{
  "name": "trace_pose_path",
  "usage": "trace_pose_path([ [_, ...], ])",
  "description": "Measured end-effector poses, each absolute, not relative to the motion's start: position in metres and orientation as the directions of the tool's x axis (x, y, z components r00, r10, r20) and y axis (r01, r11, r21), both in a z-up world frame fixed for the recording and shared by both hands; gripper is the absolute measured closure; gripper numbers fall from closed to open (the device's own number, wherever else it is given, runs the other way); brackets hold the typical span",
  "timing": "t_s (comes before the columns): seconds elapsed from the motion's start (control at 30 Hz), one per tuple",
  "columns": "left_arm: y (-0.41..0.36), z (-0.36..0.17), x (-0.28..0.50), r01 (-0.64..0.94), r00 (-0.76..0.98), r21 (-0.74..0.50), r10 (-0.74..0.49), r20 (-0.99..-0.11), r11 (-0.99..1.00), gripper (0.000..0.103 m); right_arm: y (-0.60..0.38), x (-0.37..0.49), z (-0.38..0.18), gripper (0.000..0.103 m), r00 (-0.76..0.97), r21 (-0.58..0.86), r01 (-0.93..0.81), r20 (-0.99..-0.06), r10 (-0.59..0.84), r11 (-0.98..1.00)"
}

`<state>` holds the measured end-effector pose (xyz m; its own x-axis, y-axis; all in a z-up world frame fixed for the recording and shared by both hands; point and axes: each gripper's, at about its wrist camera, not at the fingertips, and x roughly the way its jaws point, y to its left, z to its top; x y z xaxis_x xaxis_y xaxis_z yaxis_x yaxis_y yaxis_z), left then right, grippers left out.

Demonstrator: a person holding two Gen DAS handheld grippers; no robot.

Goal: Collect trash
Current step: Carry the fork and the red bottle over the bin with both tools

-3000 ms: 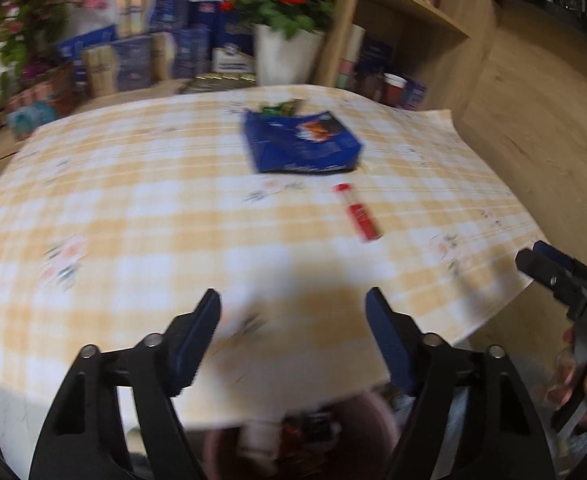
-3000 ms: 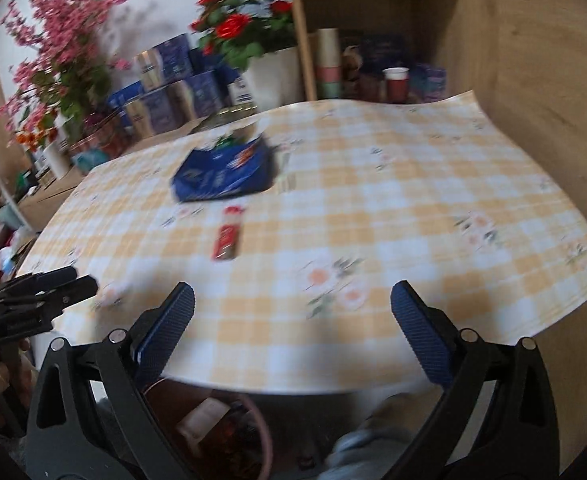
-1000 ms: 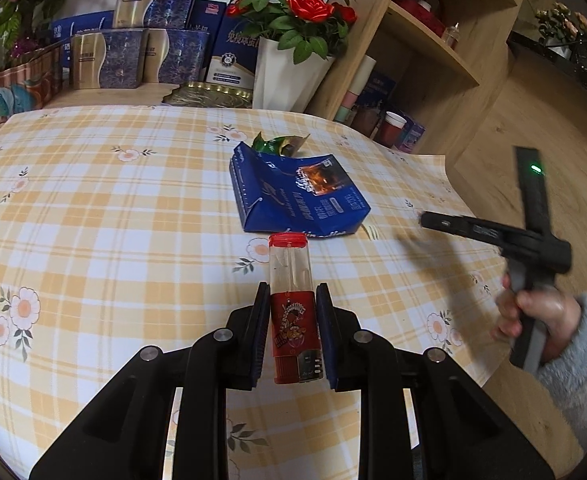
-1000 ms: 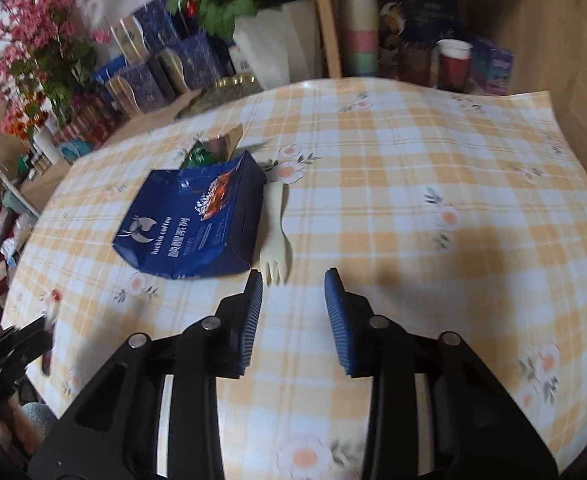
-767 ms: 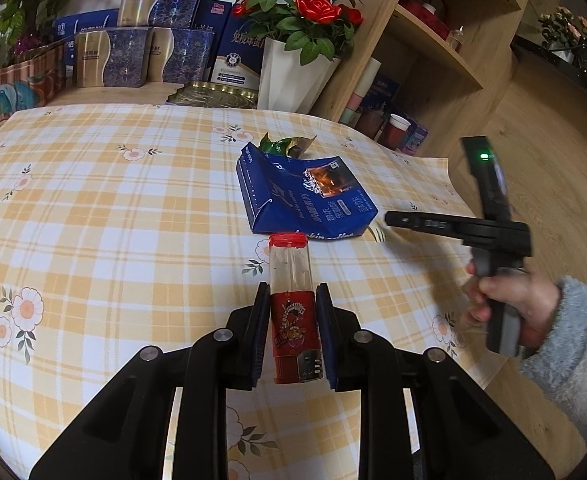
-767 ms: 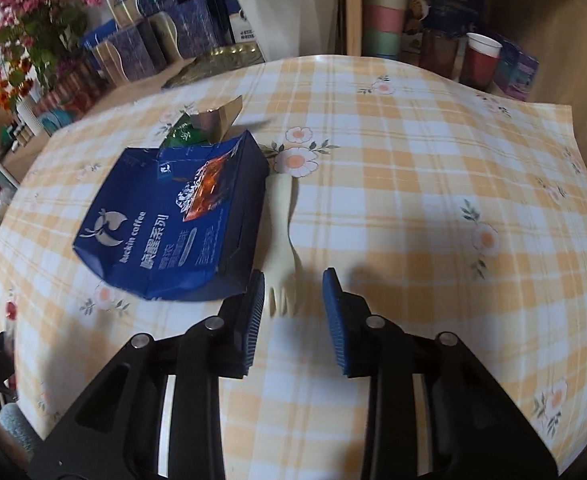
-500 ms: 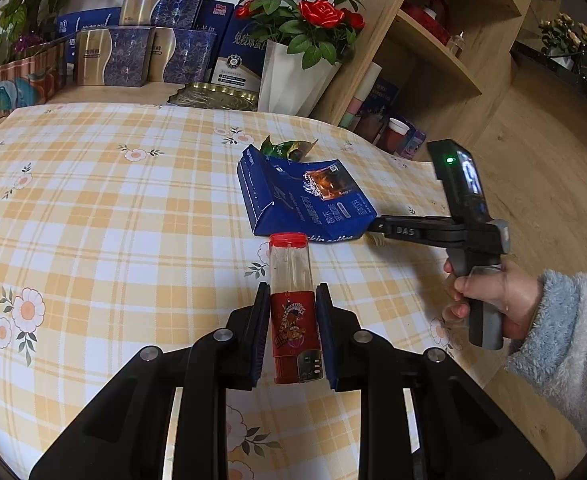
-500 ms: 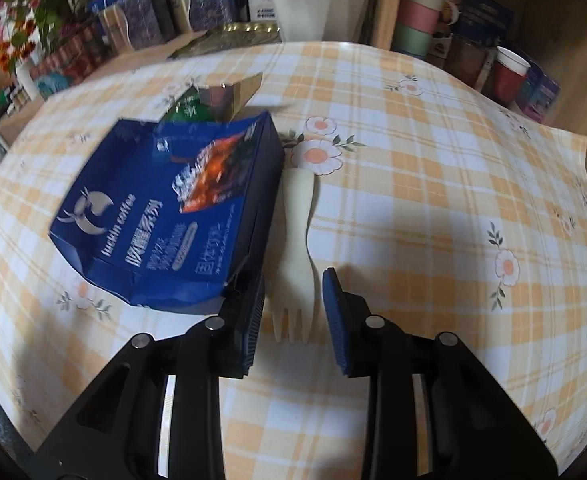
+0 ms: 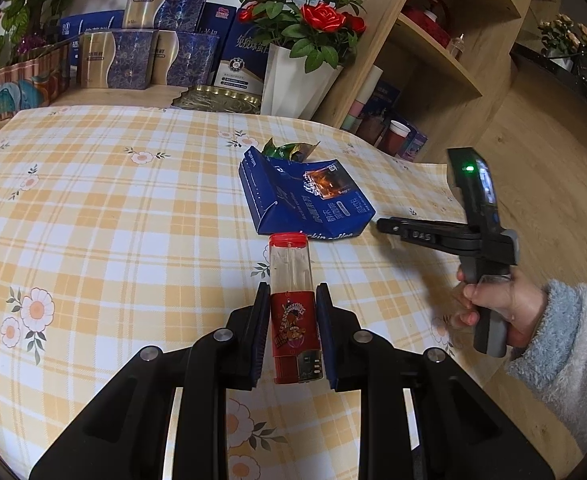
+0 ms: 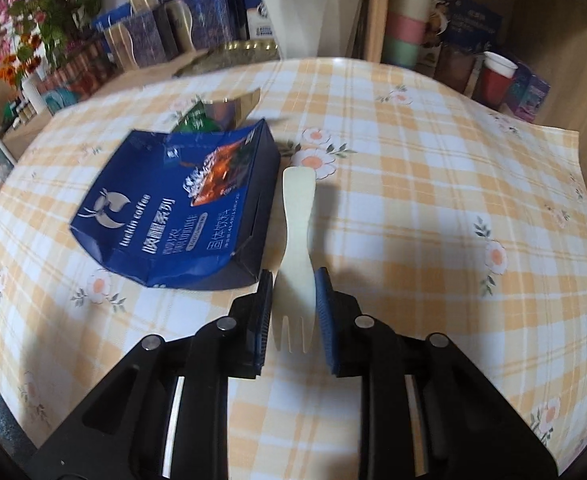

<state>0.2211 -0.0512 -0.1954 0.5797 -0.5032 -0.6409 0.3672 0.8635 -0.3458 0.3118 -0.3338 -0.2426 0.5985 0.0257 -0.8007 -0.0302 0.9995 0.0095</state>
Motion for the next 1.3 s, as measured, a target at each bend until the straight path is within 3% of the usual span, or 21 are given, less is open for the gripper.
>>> trace_pose_path([
  [0.83, -0.021, -0.156, 0.109, 0.442, 0.606, -0.255, -0.496, -0.622, 0.86, 0.08, -0.276, 0.105, -0.191, 0.078, 0.689, 0.156, -0.176, -0.686, 0.235, 0.972],
  [1.3, 0.003, -0.172, 0.047, 0.451, 0.597, -0.206, -0.465, -0.654, 0.868, 0.08, -0.201, 0.019, -0.266, 0.078, 0.498, 0.174, -0.338, -0.801, 0.333, 0.925],
])
